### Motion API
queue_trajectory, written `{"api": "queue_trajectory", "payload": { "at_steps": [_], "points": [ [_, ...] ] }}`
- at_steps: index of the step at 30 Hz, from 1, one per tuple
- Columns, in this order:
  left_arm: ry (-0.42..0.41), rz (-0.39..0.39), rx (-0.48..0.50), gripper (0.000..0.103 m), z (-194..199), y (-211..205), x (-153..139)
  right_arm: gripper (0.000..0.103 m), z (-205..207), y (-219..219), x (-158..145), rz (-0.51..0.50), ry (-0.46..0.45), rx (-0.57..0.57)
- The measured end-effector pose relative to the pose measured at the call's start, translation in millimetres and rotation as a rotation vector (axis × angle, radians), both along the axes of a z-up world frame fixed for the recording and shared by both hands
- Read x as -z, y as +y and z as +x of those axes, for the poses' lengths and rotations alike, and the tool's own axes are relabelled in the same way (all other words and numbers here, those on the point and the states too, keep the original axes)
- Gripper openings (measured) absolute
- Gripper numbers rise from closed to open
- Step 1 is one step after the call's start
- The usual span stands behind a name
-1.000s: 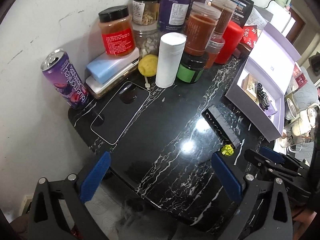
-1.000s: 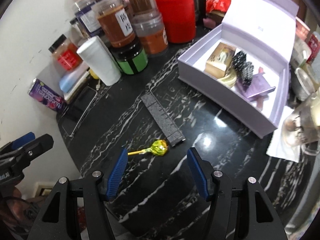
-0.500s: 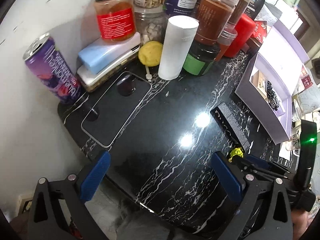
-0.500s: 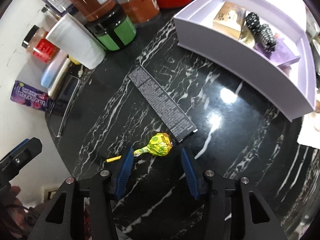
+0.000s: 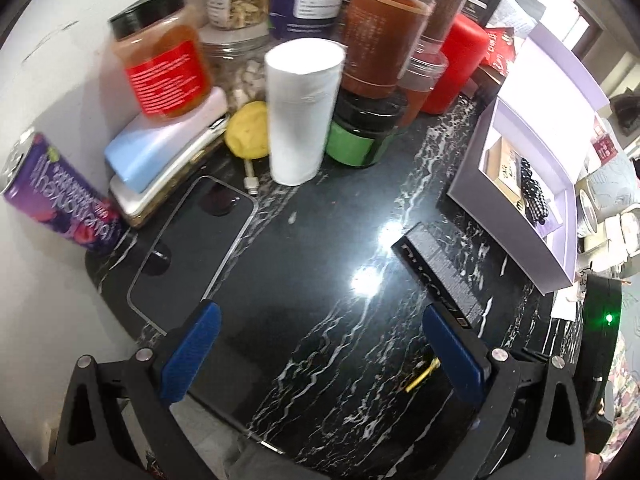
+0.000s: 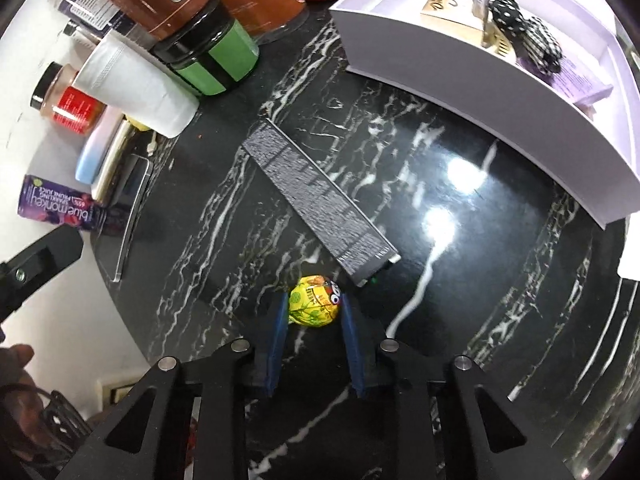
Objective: Organize rigid objects
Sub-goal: 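Grasp the yellow lollipop with the right gripper while the left approaches the black box, then grasp the black printed box upright with the left gripper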
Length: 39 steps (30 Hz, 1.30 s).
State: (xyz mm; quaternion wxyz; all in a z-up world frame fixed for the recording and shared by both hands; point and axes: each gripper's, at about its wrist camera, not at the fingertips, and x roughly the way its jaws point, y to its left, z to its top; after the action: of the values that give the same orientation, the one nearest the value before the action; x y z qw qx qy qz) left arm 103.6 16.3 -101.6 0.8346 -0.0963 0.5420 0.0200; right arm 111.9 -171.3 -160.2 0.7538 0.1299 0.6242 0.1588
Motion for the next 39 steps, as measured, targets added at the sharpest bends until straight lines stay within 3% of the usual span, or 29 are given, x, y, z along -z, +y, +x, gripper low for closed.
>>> {"api": "queue_trajectory", "payload": {
  "at_steps": [15, 26, 32, 35, 36, 38, 39],
  "points": [
    [0.001, -0.006, 0.123, 0.103, 34.2, -75.4, 18.5, 0.026, -15.0, -69.7, -4.6, -0.129, -0.014, 0.022],
    [0.070, 0.001, 0.062, 0.103, 65.8, -109.8, 49.1, 0.027, -13.5, -109.5, -1.3, -0.173, -0.034, 0.032],
    [0.105, 0.122, 0.011, 0.103, 76.0, -120.4, 63.5, 0.027, -16.3, -122.8, -0.5, -0.166, -0.039, 0.040],
    [0.137, 0.142, 0.022, 0.103, 78.5, -125.1, 71.1, 0.027, -19.4, -129.0, -2.5, -0.167, -0.050, 0.042],
    [0.151, 0.138, 0.022, 0.101, 79.1, -125.4, 74.2, 0.027, -20.0, -130.9, -2.6, -0.169, -0.054, 0.042],
    [0.166, 0.117, 0.017, 0.089, 78.6, -125.1, 79.5, 0.027, -20.0, -132.0, -1.9, -0.168, -0.058, 0.046],
    [0.140, 0.123, 0.018, 0.084, 76.7, -125.6, 77.5, 0.027, -19.8, -133.1, -1.6, -0.165, -0.057, 0.047]
  ]
}}
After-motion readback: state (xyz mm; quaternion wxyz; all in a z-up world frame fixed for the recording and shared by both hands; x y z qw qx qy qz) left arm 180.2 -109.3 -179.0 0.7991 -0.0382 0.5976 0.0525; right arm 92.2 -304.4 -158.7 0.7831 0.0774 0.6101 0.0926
